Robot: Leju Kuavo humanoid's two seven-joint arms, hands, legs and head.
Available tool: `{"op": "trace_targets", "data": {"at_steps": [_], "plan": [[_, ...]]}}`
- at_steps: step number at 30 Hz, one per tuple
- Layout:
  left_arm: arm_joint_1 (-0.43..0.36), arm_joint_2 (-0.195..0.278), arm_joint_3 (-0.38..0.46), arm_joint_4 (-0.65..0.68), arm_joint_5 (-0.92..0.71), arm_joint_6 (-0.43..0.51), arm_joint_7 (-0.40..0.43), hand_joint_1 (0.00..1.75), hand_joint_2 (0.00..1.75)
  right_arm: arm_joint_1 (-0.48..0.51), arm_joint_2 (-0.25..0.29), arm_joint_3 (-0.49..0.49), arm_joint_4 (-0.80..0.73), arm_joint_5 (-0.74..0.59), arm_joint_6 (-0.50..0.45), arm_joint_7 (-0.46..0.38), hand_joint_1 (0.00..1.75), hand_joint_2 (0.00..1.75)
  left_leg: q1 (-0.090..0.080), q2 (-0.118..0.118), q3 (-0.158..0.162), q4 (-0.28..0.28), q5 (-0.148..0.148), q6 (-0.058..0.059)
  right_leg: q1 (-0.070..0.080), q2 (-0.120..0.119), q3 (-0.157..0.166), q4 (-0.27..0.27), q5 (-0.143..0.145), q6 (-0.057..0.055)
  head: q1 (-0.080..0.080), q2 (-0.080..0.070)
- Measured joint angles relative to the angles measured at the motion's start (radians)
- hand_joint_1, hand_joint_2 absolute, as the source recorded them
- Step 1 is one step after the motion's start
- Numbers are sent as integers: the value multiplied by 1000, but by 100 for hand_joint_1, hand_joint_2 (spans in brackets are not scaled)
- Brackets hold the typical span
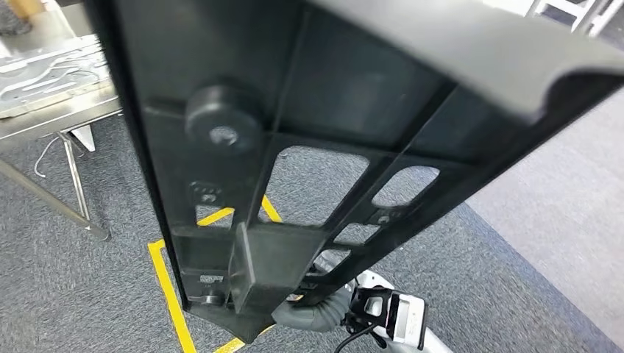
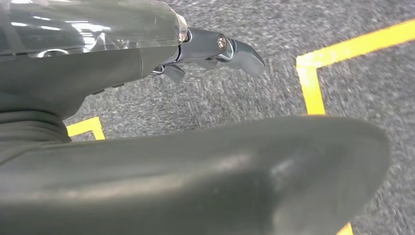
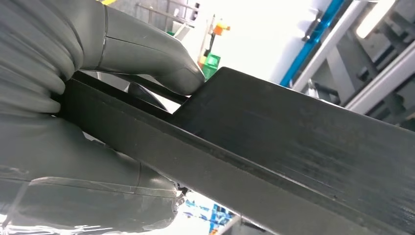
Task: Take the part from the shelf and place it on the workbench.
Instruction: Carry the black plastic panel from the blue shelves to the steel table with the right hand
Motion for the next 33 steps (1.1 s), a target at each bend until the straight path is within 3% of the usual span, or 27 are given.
{"op": "trace_targets", "data": {"at_steps": [2,3,5,6,7,9,11,13,14,15,17,19,21,22,23,25,27,30,32,33], "plan": [[0,-2,0,0,0,0,0,0,0,-1,1,11,0,2,-11,0,175,175,7,-21,5,-9,6,11,-3,47,-19,49,-35,9,0,0],[-2,-2,0,0,0,0,0,0,0,0,1,15,1,1,-15,0,175,175,8,-32,5,-10,8,14,-5,79,-45,105,-65,10,0,0],[-7,-2,0,0,0,0,1,0,0,0,-1,22,4,-4,-20,0,175,175,8,-59,4,-9,8,18,-6,107,-117,243,-121,11,0,0],[-7,-2,0,0,1,0,1,0,0,0,-3,25,6,-7,-21,0,175,175,8,-74,4,-9,8,18,-6,110,-141,283,-126,11,0,0],[-7,-2,1,0,2,0,2,0,0,0,-4,29,7,-9,-21,0,175,175,7,-89,4,-8,8,18,-6,111,-147,285,-110,11,0,0],[-6,-3,2,0,6,0,3,0,0,-2,-4,33,8,-12,-23,0,175,175,7,-120,6,-3,6,15,-8,128,-103,172,-32,6,0,0],[-7,-5,7,0,11,-3,3,0,0,-4,-5,36,9,-14,-26,0,175,175,7,-147,2,4,4,7,-11,172,-50,49,19,1,0,0],[-7,-7,13,0,17,-8,2,0,0,-7,-6,40,9,-17,-29,0,175,175,11,-169,-6,6,4,-5,-9,191,-36,12,22,-3,0,0],[-4,-7,17,0,18,-10,2,0,0,-9,-7,42,9,-18,-30,0,175,175,13,-180,-10,5,5,-12,-8,180,-35,8,25,-7,0,0],[-1,-7,19,0,19,-12,1,0,0,-12,-7,45,9,-19,-31,0,175,175,14,-177,-11,5,5,-17,-9,168,-32,3,27,-12,0,0],[0,-8,23,0,19,-13,0,0,0,-17,-6,50,9,-21,-31,0,175,175,12,-128,-28,40,-17,-27,-14,141,-22,-9,30,-25,0,0],[-6,-9,24,0,20,-14,-1,0,0,-19,-6,54,10,-23,-29,0,175,175,13,-65,-83,153,-76,-37,-13,111,-17,-13,28,-32,0,0],[-9,-9,26,0,21,-13,-2,0,0,-20,-6,57,13,-24,-26,0,175,175,19,-45,-144,269,-117,-46,-11,80,-15,-13,24,-33,0,0],[-8,-9,28,0,21,-13,-2,0,0,-20,-6,59,15,-24,-24,0,175,175,21,-42,-151,283,-111,-49,-11,66,-14,-13,22,-32,0,0],[-6,-9,30,0,21,-13,-2,0,0,-20,-6,59,16,-24,-24,0,175,175,23,-37,-136,254,-86,-50,-11,53,-10,-13,19,-30,-1,0],[-5,-9,34,0,21,-13,-4,0,0,-23,-6,60,17,-25,-22,0,175,175,23,-12,-62,116,-22,-48,-10,32,0,-12,11,-22,0,0],[-6,-9,38,0,21,-18,-8,0,0,-27,-6,61,18,-31,-19,0,175,175,17,5,-8,17,5,-36,-6,17,7,-11,3,-10,0,0],[3,-9,43,0,21,-36,-13,0,0,-30,-5,63,19,-47,-14,0,175,175,13,-4,-1,2,0,-14,-3,8,12,-13,-1,8,0,0],[3,-9,45,0,20,-48,-13,0,0,-30,-4,62,16,-51,-10,0,175,175,16,-11,3,-5,2,-2,-7,39,2,19,-26,18,0,0],[0,-10,45,0,19,-52,-13,0,0,-29,-3,61,14,-51,-8,0,175,175,17,-15,4,-8,4,4,-9,63,-19,66,-53,21,0,0]]}}
